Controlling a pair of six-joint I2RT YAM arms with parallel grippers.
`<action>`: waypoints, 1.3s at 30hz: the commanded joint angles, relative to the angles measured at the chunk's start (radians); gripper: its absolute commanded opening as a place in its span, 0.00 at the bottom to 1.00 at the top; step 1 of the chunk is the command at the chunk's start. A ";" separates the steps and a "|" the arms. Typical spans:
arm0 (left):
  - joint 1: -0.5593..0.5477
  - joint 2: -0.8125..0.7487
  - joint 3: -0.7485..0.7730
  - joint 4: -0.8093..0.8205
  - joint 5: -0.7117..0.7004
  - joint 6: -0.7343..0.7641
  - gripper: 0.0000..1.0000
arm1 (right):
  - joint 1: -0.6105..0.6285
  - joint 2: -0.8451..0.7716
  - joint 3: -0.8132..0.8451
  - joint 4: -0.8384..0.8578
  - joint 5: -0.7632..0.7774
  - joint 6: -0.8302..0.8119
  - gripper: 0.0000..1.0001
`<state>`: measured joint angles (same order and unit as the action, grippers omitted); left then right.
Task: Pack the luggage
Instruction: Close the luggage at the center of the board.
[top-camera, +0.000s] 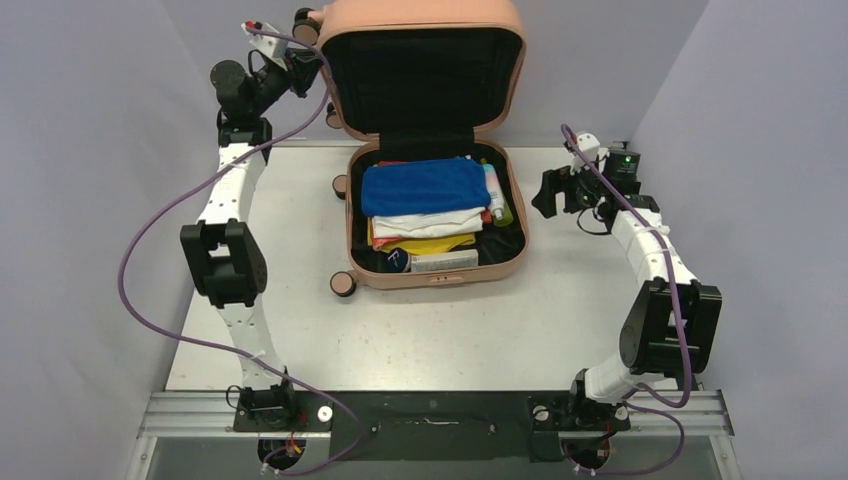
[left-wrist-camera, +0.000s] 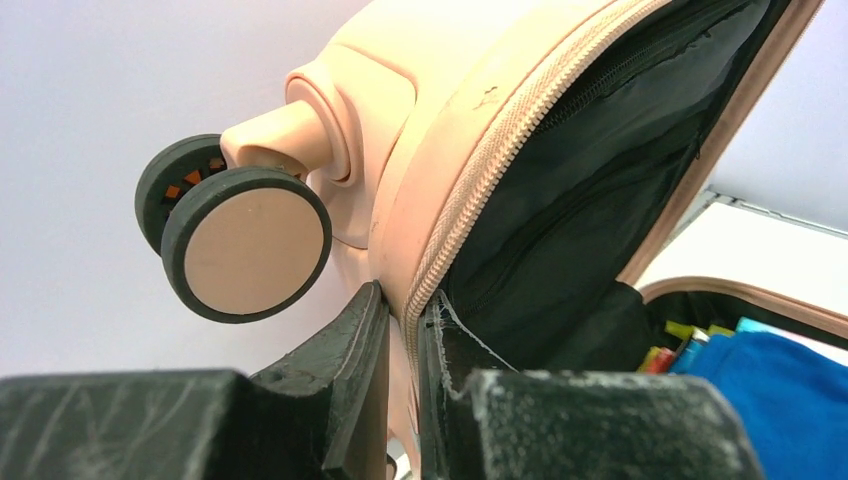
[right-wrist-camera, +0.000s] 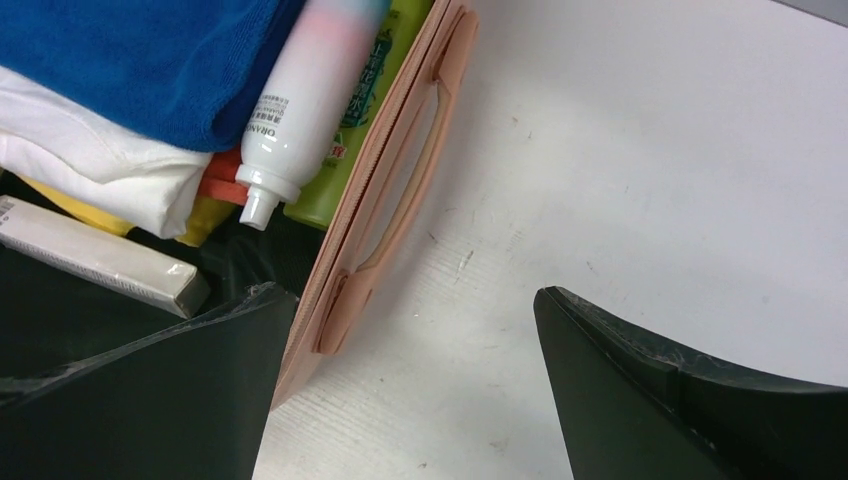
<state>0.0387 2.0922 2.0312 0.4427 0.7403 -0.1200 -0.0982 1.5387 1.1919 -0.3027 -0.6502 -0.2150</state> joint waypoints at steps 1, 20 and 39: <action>-0.031 -0.180 -0.092 -0.022 0.135 -0.003 0.00 | 0.000 -0.005 0.081 0.047 0.033 0.044 0.95; -0.024 -0.673 -0.867 0.038 0.145 0.102 0.00 | -0.031 0.069 0.188 0.061 0.119 0.187 0.96; 0.003 -0.956 -1.293 0.011 0.141 0.147 0.00 | -0.032 0.069 0.094 0.058 0.031 0.158 0.96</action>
<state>0.0372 1.2194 0.7517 0.3817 0.8661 0.0086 -0.1364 1.6436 1.3025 -0.2840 -0.5636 -0.0414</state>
